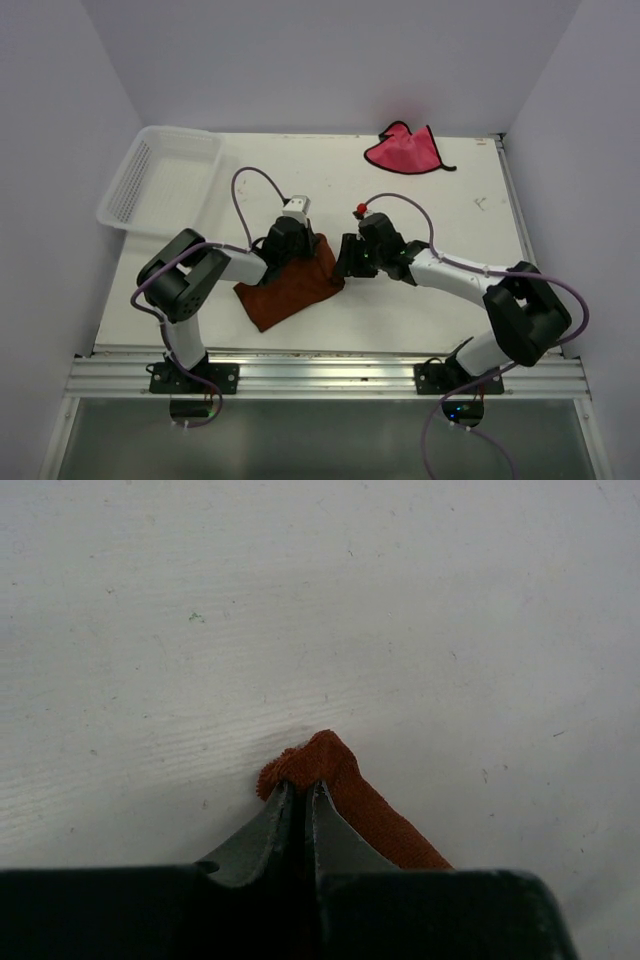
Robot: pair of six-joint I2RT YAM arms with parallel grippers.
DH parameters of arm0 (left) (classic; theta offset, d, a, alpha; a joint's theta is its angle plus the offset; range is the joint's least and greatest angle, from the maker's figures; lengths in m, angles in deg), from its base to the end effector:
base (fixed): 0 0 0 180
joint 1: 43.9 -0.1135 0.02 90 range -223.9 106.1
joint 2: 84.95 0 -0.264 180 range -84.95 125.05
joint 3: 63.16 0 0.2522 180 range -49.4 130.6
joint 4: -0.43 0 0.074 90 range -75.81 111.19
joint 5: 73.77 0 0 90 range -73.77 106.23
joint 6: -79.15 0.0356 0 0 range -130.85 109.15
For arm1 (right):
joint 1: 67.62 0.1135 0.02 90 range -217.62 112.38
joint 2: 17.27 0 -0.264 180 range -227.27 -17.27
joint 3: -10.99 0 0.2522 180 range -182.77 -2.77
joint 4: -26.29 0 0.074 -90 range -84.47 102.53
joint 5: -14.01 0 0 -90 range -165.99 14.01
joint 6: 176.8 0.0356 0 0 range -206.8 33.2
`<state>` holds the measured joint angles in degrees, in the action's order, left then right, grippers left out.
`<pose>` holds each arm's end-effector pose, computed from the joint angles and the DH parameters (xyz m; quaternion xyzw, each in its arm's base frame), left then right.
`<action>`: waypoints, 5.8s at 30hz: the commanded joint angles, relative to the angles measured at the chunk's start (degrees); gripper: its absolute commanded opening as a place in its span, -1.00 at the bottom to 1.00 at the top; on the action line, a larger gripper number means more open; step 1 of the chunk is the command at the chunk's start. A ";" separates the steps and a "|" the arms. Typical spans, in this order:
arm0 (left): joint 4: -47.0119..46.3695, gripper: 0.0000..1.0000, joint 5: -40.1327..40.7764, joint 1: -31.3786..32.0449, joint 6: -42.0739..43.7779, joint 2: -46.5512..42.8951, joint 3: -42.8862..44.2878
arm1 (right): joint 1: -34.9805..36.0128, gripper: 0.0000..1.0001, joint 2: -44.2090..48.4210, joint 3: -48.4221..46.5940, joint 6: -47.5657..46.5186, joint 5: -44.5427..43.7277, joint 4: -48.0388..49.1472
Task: Roll the towels
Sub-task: Roll the towel
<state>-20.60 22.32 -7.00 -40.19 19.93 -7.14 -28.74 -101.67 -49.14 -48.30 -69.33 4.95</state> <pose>0.2825 -0.2074 0.1276 0.0290 0.8551 -0.2436 0.4567 0.2315 0.1919 0.1944 -0.0250 0.9243 0.2777 0.2607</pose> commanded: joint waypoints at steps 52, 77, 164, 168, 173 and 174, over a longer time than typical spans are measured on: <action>11.75 -0.88 2.88 -1.48 1.05 -9.60 2.47 | 0.33 -1.00 -2.62 10.59 -8.70 1.80 12.76; 23.63 -0.31 -3.88 -2.54 -15.30 -39.92 -18.50 | 10.34 -1.00 5.39 9.28 -17.49 -13.33 6.27; 14.76 -1.00 -27.52 -11.24 2.27 -26.93 -0.25 | 41.02 -1.00 -35.04 -28.07 -33.49 -57.81 -28.72; 14.31 -1.00 -28.93 -7.82 5.08 -23.85 1.33 | 41.02 -1.00 -36.01 -28.51 -33.93 -57.46 -29.34; 10.45 -1.00 -31.13 -5.00 4.04 -18.14 0.72 | 41.11 -1.00 -36.62 -28.60 -33.84 -57.28 -29.78; 9.92 -1.00 -31.31 -4.91 3.77 -17.35 0.46 | 41.02 -1.00 -36.80 -28.69 -33.67 -57.19 -29.95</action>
<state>-5.50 -5.88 -12.27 -37.48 0.46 -7.82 12.00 -136.92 -76.65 -82.39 -129.11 -24.88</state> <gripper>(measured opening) 0.005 0.030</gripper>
